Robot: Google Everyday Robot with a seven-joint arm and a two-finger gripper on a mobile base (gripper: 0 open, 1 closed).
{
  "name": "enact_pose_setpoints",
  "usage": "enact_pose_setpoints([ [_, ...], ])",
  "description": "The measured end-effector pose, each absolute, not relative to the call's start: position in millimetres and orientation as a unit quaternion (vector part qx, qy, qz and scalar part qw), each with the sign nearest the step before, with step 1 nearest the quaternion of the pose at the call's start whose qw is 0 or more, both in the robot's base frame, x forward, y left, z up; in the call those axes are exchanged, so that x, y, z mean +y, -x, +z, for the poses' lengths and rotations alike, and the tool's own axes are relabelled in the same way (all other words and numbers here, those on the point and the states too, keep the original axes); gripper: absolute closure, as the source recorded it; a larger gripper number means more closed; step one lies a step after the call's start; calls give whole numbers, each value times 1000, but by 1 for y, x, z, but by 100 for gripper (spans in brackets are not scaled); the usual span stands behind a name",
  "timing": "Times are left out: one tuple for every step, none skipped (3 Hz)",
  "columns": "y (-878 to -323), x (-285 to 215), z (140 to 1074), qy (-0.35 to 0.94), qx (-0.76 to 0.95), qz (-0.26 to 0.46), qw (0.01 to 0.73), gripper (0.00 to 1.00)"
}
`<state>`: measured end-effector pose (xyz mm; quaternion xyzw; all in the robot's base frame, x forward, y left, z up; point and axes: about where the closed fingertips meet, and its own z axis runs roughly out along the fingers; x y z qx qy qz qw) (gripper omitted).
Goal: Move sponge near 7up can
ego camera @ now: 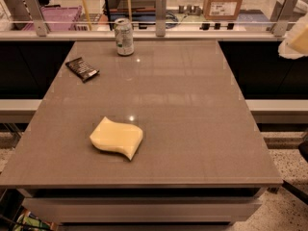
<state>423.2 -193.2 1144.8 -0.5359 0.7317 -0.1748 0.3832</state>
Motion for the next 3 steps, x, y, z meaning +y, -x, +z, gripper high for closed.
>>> enact_pose_setpoints([
  [-423, -193, 1145, 536, 732, -175, 383, 6],
  [-423, -193, 1145, 536, 732, -175, 383, 6],
  [-423, -193, 1145, 536, 732, -175, 383, 6],
])
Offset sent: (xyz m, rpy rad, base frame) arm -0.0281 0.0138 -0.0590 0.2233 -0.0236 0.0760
